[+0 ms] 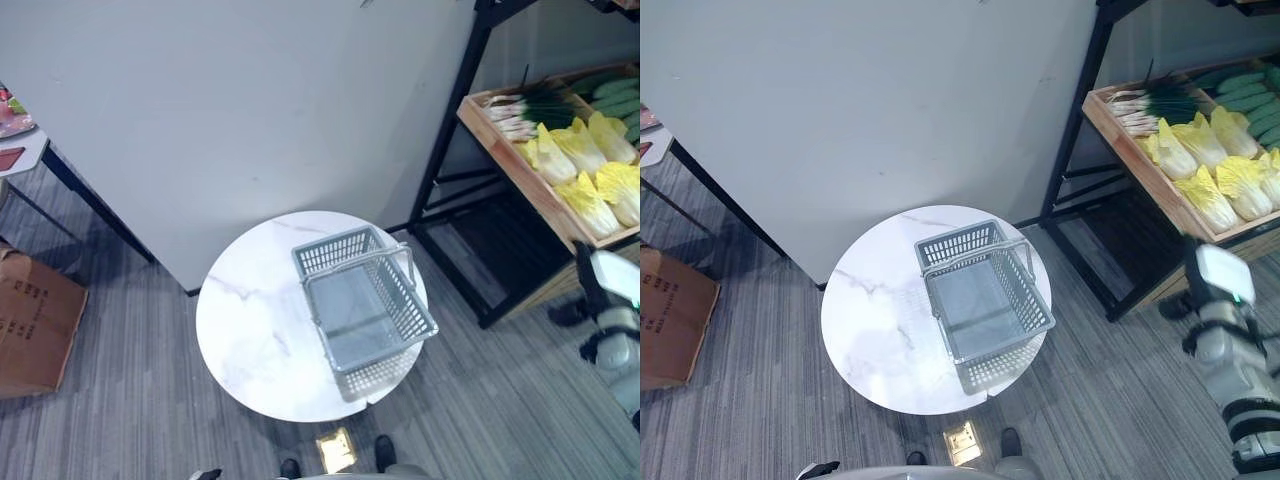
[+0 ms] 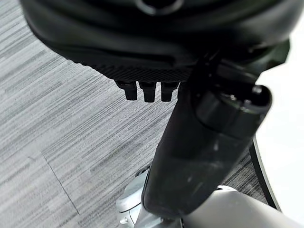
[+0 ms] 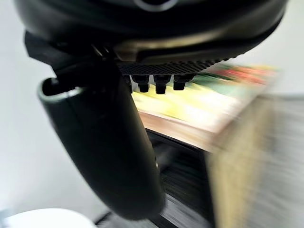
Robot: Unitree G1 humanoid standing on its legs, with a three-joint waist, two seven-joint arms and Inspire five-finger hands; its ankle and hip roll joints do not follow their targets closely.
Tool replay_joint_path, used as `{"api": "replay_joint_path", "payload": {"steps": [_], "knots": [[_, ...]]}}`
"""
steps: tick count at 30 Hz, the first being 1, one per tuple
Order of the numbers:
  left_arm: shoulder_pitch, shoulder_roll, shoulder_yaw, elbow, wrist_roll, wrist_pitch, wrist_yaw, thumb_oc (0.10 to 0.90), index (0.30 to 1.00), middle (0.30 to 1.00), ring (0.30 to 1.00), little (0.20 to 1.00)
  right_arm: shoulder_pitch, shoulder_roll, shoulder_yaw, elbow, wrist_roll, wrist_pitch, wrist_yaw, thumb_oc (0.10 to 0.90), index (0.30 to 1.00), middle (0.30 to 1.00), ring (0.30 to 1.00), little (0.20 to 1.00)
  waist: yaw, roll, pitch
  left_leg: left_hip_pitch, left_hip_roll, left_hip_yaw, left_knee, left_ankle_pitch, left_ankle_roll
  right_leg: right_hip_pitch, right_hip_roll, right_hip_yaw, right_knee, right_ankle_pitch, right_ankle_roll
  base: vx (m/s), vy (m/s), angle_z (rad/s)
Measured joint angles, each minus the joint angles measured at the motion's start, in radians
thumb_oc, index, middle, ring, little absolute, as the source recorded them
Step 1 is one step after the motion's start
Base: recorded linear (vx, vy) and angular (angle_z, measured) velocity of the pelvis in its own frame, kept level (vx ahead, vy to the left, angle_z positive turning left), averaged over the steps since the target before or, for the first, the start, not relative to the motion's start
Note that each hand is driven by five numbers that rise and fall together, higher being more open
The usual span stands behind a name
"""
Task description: Get the vegetables into the basket
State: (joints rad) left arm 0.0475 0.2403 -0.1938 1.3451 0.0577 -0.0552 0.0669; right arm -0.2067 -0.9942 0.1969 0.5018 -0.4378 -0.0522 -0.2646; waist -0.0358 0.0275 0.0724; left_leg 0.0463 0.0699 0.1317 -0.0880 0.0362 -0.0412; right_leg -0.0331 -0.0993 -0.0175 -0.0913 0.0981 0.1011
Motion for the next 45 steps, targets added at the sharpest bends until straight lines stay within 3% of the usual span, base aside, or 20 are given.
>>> {"api": "replay_joint_path", "payload": {"steps": [2, 9, 12, 19, 27, 33, 35, 40, 45], "knots": [[-0.007, 0.002, -0.003, 0.006, 0.002, 0.002, 0.001, 0.900, 1.000, 1.000, 1.000, 1.000, -0.082, -0.044, 0.105, -0.035, -0.043, -0.062, 0.023, 0.900, 1.000, 1.000, 1.000, 1.000, 0.005, 0.001, 0.001, 0.000, 0.001, -0.006, 0.000, 0.001, -0.001, 0.003, 0.000, -0.007, 0.000, 0.000, -0.001, 0.02, -0.020, 0.08], [-0.014, 0.000, -0.013, 0.000, 0.020, -0.006, 0.003, 0.900, 1.000, 1.000, 1.000, 1.000, -0.301, -0.017, 0.366, -0.066, -0.055, -0.128, 0.143, 0.900, 1.000, 1.000, 1.000, 1.000, 0.059, -0.011, 0.014, -0.020, 0.002, -0.031, 0.000, 0.003, -0.004, -0.006, 0.000, -0.029, 0.004, 0.000, 0.000, -0.01, -0.035, 0.09], [-0.017, 0.004, -0.051, -0.007, 0.018, -0.008, 0.015, 0.900, 1.000, 1.000, 1.000, 1.000, -0.437, 0.022, 0.515, 0.004, -0.054, -0.126, 0.164, 0.900, 1.000, 1.000, 1.000, 1.000, 0.061, -0.025, 0.045, -0.036, 0.004, -0.038, 0.001, 0.011, -0.009, -0.016, 0.001, -0.037, 0.004, 0.000, -0.001, -0.04, -0.041, 0.10], [-0.042, 0.015, -0.078, -0.011, -0.027, -0.017, 0.023, 0.900, 1.000, 1.000, 1.000, 1.000, -0.564, 0.119, 0.604, 0.166, -0.034, -0.117, 0.181, 0.900, 1.000, 1.000, 1.000, 1.000, 0.098, -0.042, 0.091, -0.083, 0.019, -0.064, 0.002, 0.024, -0.023, -0.050, 0.015, -0.061, 0.005, 0.005, -0.007, -0.03, -0.041, 0.10], [-0.062, 0.014, -0.089, -0.010, -0.042, -0.017, 0.052, 0.900, 1.000, 1.000, 1.000, 1.000, -0.629, 0.165, 0.604, 0.207, -0.033, -0.088, 0.174, 0.900, 1.000, 1.000, 1.000, 1.000, 0.112, -0.046, 0.124, -0.103, 0.033, -0.082, 0.002, 0.030, -0.030, -0.063, 0.028, -0.079, 0.005, 0.005, -0.008, -0.01, -0.031, 0.05], [-0.077, 0.015, -0.111, -0.012, -0.078, -0.019, 0.067, 0.900, 1.000, 1.000, 1.000, 1.000, -0.680, 0.237, 0.604, 0.405, 0.005, -0.065, 0.143, 0.900, 1.000, 1.000, 1.000, 1.000, 0.128, -0.045, 0.131, -0.142, 0.036, -0.099, 0.003, 0.038, -0.038, -0.093, 0.031, -0.095, 0.005, 0.007, -0.010, -0.01, -0.027, 0.07], [-0.078, 0.015, -0.117, -0.012, -0.079, -0.023, 0.071, 0.900, 1.000, 1.000, 1.000, 1.000, -0.683, 0.249, 0.602, 0.432, 0.017, -0.057, 0.138, 0.400, 0.300, 0.300, 0.300, 0.300, 0.130, -0.045, 0.136, -0.143, 0.036, -0.100, 0.003, 0.038, -0.038, -0.093, 0.031, -0.097, 0.005, 0.007, -0.010, 0.01, -0.005, 0.02], [-0.087, 0.015, -0.118, -0.011, -0.079, -0.023, 0.080, 0.900, 1.000, 1.000, 1.000, 1.000, -0.683, 0.317, 0.594, 0.519, 0.047, -0.043, 0.128, 0.400, 0.300, 0.300, 0.300, 0.300, 0.132, -0.045, 0.149, -0.143, 0.036, -0.101, 0.003, 0.039, -0.039, -0.093, 0.031, -0.098, 0.005, 0.006, -0.011, 0.00, 0.000, 0.00], [-0.088, 0.014, -0.119, -0.012, -0.079, -0.019, 0.080, 0.900, 1.000, 1.000, 1.000, 1.000, -0.683, 0.329, 0.593, 0.513, 0.052, -0.034, 0.123, 0.400, 0.300, 0.300, 0.300, 0.300, 0.131, -0.045, 0.149, -0.141, 0.036, -0.101, 0.003, 0.039, -0.038, -0.090, 0.031, -0.098, 0.005, 0.007, -0.011, 0.00, 0.000, 0.00]]}}
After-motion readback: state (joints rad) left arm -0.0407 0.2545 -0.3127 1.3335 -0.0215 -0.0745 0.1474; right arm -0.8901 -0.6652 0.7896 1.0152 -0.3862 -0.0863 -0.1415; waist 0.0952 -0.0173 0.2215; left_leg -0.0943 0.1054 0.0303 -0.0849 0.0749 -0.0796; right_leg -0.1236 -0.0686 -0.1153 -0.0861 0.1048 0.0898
